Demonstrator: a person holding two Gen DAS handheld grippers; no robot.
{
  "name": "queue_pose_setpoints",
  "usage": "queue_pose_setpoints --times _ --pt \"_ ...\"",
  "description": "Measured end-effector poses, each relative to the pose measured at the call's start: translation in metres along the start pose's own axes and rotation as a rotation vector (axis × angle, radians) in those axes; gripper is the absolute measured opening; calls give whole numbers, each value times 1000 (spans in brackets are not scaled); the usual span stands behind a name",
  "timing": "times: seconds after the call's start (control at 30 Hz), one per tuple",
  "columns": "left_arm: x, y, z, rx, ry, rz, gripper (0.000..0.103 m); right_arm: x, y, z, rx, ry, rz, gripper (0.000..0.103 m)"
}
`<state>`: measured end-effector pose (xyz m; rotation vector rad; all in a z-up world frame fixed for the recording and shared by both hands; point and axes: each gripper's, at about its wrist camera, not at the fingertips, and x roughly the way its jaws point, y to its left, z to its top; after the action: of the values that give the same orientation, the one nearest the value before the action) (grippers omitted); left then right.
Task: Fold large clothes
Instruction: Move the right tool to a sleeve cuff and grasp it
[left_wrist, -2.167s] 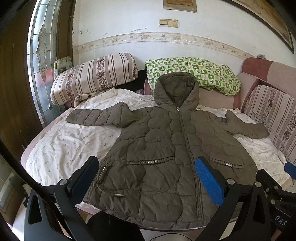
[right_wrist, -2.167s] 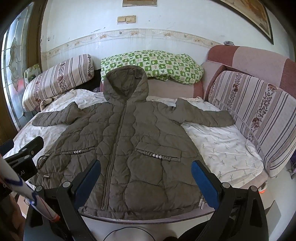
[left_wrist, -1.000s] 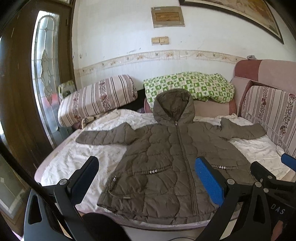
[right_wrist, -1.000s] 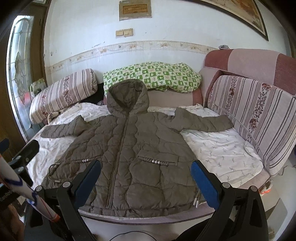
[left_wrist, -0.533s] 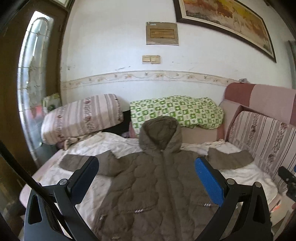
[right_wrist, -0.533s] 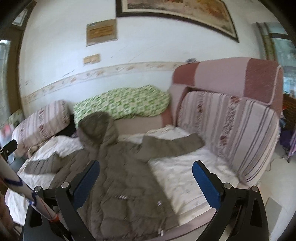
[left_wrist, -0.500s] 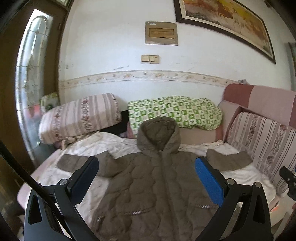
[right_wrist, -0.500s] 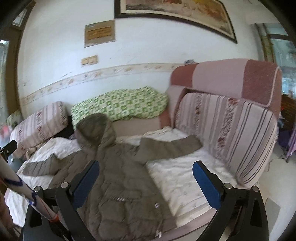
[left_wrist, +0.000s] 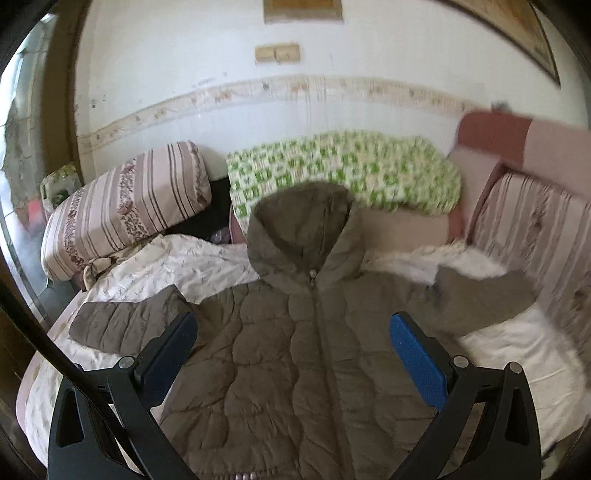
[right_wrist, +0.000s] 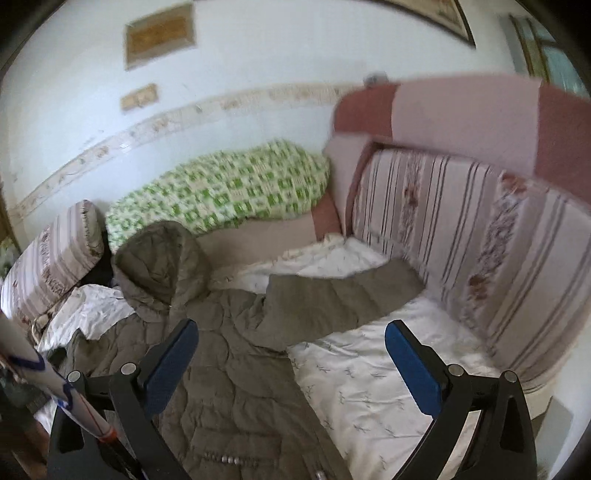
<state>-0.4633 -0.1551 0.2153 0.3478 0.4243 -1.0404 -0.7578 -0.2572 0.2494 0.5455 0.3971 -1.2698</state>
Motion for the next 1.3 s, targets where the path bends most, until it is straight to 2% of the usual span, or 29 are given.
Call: queue_pose_setpoints --times 0.23,0.37,0.53,0.6,0.67,0.7,0.73,0.8,0.9,1.3 --pt "88 -14 -41 102 48 121 103 99 -29 19 87 131 -56 103" --pt "120 -9 -51 107 115 139 103 140 -44 26 106 184 -90 103" --pt "143 2 -53 99 149 169 103 175 -76 43 105 184 -135 103" --pt "152 7 -51 87 160 186 103 184 -101 51 142 181 -139 102" --pt "157 13 -50 59 173 183 103 193 -127 55 193 199 -155 99" --pt "160 16 -49 42 182 178 103 197 -140 56 223 205 -160 94" --pt "163 18 -49 30 190 176 103 202 -151 55 250 218 -154 84" --pt "166 19 -50 24 199 176 103 220 -174 49 316 278 -135 73" --pt "172 19 -53 28 209 179 103 239 -195 37 371 294 -148 60" --pt "186 15 -59 41 213 185 103 318 -244 13 534 262 -259 58"
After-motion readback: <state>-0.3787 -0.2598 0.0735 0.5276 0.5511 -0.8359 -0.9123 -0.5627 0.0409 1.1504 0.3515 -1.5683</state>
